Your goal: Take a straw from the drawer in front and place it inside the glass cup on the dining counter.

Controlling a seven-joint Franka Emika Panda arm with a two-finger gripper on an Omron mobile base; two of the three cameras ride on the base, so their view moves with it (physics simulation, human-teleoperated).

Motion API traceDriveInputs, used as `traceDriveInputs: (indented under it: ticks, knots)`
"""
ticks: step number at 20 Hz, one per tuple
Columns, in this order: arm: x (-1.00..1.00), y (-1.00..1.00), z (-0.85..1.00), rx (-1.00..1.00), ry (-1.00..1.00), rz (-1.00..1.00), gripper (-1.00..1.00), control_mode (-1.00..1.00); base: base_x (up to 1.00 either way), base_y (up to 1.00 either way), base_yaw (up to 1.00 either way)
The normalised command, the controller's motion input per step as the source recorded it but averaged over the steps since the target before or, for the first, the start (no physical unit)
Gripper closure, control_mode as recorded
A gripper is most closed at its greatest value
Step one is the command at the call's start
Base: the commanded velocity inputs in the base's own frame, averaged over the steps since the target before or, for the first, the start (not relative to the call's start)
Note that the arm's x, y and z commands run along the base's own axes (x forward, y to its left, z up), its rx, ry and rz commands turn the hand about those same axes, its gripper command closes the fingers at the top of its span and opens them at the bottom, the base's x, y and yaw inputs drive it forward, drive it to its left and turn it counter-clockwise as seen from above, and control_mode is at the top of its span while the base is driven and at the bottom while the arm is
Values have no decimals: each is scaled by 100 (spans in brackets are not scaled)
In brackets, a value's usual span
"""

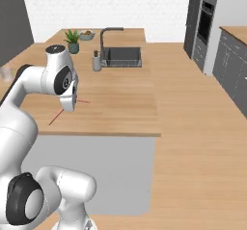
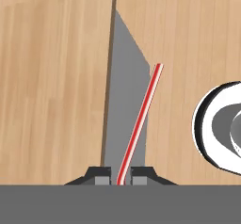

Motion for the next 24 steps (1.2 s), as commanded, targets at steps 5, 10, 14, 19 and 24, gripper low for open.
traceDriveInputs:
  ticks: [5, 10, 14, 19, 24]
  knots:
    - [0, 0, 0, 0, 0, 0, 100, 100, -59, 100, 3]
    - [0, 0, 0, 0, 0, 0, 100, 100, -31, 100, 2]
    - [0, 0, 0, 0, 0, 0, 100, 100, -4, 100, 0]
    - [0, 0, 0, 0, 0, 0, 100, 100, 0, 100, -1]
    - [0, 0, 0, 0, 0, 0, 100, 100, 0, 100, -8]
